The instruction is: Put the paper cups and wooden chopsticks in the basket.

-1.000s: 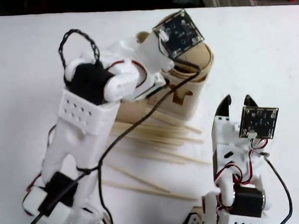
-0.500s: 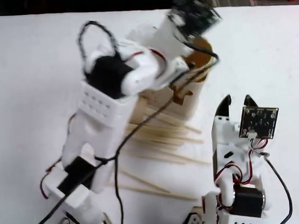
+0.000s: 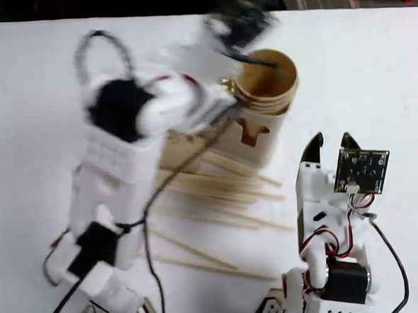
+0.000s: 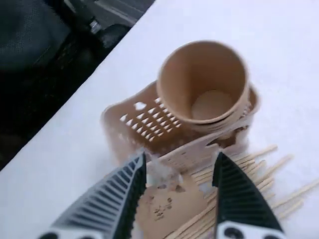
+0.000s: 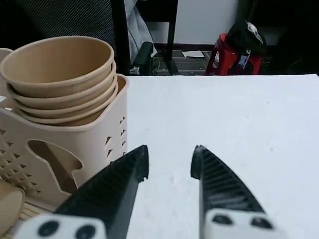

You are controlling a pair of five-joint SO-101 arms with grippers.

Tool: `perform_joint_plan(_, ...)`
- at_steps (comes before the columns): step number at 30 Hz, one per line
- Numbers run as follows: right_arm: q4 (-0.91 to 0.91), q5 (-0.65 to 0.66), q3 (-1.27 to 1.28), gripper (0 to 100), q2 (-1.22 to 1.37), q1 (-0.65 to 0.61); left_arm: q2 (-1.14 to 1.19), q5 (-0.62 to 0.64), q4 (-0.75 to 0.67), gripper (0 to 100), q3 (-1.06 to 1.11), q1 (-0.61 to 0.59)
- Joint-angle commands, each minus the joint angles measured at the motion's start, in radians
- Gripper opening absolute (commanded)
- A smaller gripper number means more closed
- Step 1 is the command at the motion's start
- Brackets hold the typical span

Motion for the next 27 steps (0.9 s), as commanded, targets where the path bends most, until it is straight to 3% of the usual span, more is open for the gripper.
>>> perform_joint_plan(1, -0.024, 0.011, -0.005, 14.9, -0.012, -0.004, -0.16, 0.005, 0.003, 22, 0.152, -0.171)
perform_joint_plan(9, -0.024, 0.011, -0.005, 14.9, -0.01, -0.007, -0.36, -0.199, -0.009, 23, 0.66, -0.381)
perform_joint_plan(15, -0.024, 0.011, -0.005, 14.9, -0.01, -0.007, -0.404, -0.319, -0.176, 23, 1.011, -0.53)
perform_joint_plan(20, -0.024, 0.011, -0.005, 14.9, -0.01, -0.007, -0.404, -0.371, -0.396, 23, 1.292, -0.545)
perform_joint_plan(27, -0.024, 0.011, -0.005, 14.9, -0.01, -0.008, -0.404, -0.391, -0.609, 26, 1.422, -0.522)
